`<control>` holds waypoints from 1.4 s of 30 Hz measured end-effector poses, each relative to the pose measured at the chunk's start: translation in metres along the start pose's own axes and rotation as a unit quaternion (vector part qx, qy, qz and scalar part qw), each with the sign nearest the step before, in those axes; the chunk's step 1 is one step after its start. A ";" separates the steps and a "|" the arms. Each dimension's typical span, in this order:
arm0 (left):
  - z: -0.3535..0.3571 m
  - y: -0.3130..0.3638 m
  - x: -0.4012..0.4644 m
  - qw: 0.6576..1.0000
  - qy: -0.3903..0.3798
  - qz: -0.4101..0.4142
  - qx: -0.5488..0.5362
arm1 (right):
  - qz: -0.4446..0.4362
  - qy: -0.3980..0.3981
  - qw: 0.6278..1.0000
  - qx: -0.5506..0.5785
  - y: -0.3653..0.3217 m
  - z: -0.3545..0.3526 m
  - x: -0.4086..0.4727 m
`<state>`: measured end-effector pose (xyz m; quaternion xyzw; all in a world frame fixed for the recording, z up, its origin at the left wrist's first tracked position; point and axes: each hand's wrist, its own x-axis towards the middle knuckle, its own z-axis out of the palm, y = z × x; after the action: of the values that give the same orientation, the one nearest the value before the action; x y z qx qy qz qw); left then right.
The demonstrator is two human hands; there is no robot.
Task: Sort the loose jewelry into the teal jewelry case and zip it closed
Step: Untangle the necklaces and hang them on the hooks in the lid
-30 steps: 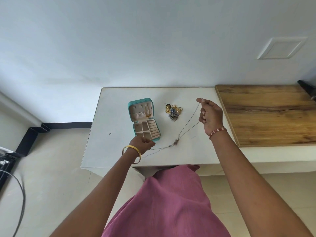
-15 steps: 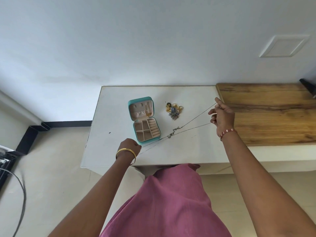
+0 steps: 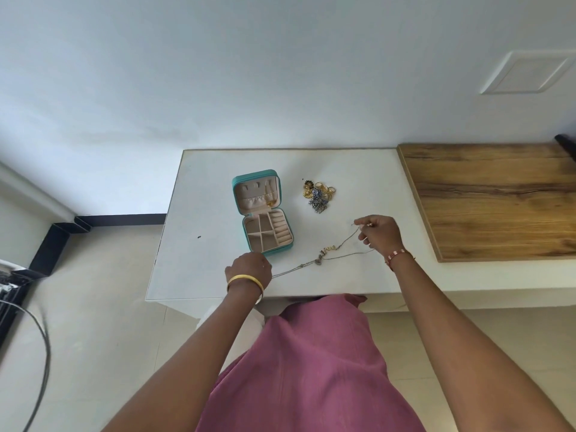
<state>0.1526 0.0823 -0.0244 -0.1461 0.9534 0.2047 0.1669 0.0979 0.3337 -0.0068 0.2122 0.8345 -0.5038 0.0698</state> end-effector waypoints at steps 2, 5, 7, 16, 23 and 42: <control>0.003 0.007 -0.001 0.999 0.008 0.011 0.032 | -0.019 -0.010 0.998 -0.053 0.004 0.009 -0.003; 0.009 0.016 -0.002 0.997 0.018 0.027 0.071 | -0.052 -0.013 0.982 -0.184 0.010 0.019 -0.008; 0.013 0.022 -0.003 0.996 0.023 0.041 0.082 | -0.081 0.009 0.962 -0.261 0.012 0.025 -0.012; 0.041 0.053 0.000 0.989 -0.006 0.145 0.031 | -0.198 -0.049 0.910 -0.362 0.029 0.054 -0.037; 0.056 0.069 0.011 0.987 0.000 0.154 0.047 | -0.259 -0.012 0.886 -0.384 0.035 0.063 -0.040; 0.045 0.065 0.012 0.991 -0.011 0.117 -0.065 | -0.328 0.029 0.831 -0.449 0.040 0.050 -0.040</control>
<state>0.1306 0.1568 -0.0455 -0.0422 0.9466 0.2858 0.1430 0.1456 0.2950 -0.0501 -0.1144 0.9909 -0.0606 -0.0368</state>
